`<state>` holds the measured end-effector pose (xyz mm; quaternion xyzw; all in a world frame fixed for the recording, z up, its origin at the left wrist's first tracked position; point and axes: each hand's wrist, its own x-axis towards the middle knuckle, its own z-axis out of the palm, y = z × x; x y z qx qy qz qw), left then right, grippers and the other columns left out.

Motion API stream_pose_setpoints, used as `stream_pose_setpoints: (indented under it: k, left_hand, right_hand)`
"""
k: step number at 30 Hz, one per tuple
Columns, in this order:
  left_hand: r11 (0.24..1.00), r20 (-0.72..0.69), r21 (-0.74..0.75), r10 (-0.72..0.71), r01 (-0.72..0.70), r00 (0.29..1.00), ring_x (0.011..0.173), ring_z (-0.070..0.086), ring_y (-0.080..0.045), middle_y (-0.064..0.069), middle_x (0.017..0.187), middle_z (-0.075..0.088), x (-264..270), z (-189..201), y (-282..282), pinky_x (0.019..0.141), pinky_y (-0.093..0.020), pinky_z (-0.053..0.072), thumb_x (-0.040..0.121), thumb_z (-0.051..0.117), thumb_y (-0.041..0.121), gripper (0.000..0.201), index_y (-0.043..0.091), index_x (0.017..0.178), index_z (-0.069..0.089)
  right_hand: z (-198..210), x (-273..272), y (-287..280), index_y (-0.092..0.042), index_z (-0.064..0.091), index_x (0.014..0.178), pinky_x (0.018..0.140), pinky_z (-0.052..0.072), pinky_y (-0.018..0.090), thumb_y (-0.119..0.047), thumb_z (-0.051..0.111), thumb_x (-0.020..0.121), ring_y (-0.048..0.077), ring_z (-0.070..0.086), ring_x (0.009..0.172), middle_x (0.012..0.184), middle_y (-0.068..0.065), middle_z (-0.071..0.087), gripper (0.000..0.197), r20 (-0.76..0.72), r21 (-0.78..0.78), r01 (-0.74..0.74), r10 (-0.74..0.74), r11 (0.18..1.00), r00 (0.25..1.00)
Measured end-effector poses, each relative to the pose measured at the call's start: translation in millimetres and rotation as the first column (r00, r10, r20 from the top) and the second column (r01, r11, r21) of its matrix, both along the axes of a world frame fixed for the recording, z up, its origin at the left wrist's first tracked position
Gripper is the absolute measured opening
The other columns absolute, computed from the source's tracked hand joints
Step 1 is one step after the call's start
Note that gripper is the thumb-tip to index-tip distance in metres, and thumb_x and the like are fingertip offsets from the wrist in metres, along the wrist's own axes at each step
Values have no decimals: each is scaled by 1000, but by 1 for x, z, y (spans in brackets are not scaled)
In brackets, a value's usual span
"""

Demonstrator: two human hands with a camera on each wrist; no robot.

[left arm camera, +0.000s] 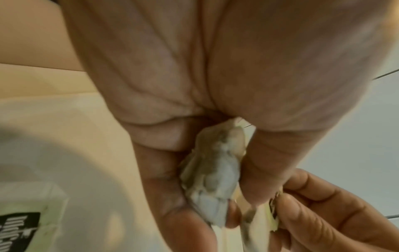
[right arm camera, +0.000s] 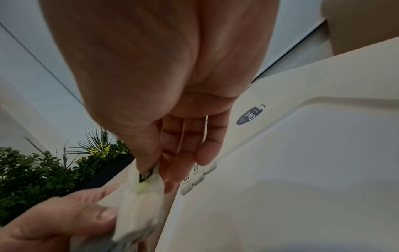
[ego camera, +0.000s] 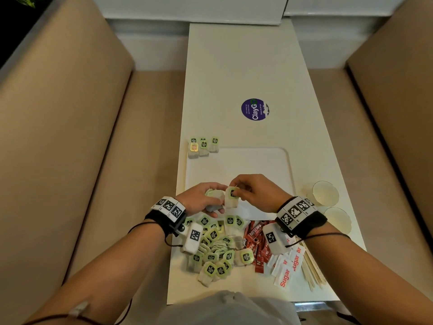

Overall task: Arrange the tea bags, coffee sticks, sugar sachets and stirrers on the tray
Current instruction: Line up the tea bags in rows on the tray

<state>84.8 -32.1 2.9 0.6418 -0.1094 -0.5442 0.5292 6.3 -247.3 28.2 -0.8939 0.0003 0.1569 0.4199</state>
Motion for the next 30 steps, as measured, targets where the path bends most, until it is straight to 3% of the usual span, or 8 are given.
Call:
stream_pose_setpoints:
  k: [4, 9, 14, 16, 19, 24, 30]
  left_hand:
    - [998, 78, 26, 47, -50, 996, 72, 68, -13, -12, 85, 72, 0, -2, -1, 70, -33, 58, 93, 69, 10, 30, 17, 121, 65]
    - [989, 231, 39, 129, -142, 964, 78, 66, -14, -5, 83, 69, 2, -9, -5, 65, -32, 55, 91, 72, 22, 8, 15, 93, 72]
    - [971, 240, 24, 226, -238, 944, 73, 65, -14, -2, 75, 70, 10, -11, -3, 66, -34, 55, 91, 72, 21, 11, 24, 81, 71]
    - [959, 235, 21, 269, -282, 934, 74, 66, -15, -4, 77, 70, 14, -11, -3, 66, -35, 56, 90, 74, 20, 10, 23, 81, 71]
    - [940, 229, 40, 322, -339, 919, 74, 67, -17, -3, 77, 69, 22, -11, -4, 65, -35, 57, 90, 73, 14, 8, 18, 85, 68]
    - [925, 247, 78, 344, -372, 906, 72, 67, -16, -8, 82, 69, 34, -18, -4, 61, -32, 57, 91, 72, 14, 6, 17, 88, 67]
    - [886, 234, 113, 416, -449, 879, 71, 64, -20, -13, 87, 66, 62, -31, -5, 60, -30, 57, 93, 66, 8, 8, 12, 98, 71]
  right_hand:
    - [0, 4, 1, -27, 69, 106, 73, 56, 37, -29, 61, 100, 17, 66, 76, 81, -6, 66, 10, 11, -3, 0, 0, 1000, 1000]
    - [-6, 9, 9, -24, 70, 111, 70, 50, 23, -30, 61, 100, 10, 63, 75, 81, -12, 64, 14, 38, 42, 59, -61, 997, 997]
    - [-21, 14, 13, -23, 67, 123, 67, 46, 18, -40, 65, 96, 0, 60, 71, 89, -12, 66, 31, 19, 60, 165, -167, 984, 986]
    - [-27, 17, 15, -23, 70, 108, 64, 46, 22, -43, 66, 94, 3, 59, 67, 82, -8, 69, 24, -13, 56, 167, -167, 984, 986]
    - [-34, 23, 20, -15, 68, 85, 67, 52, 35, -38, 65, 96, 19, 65, 69, 75, 4, 70, 25, -43, 48, 159, -157, 986, 987]
    - [-38, 42, 21, -20, 70, 91, 62, 44, 18, -30, 63, 98, 3, 64, 64, 75, -7, 68, 14, -48, 44, 202, -200, 978, 979]
    - [-45, 79, 14, -15, 69, 92, 63, 48, 21, -27, 58, 101, 10, 69, 72, 82, -3, 71, 19, -45, 14, 271, -271, 962, 962]
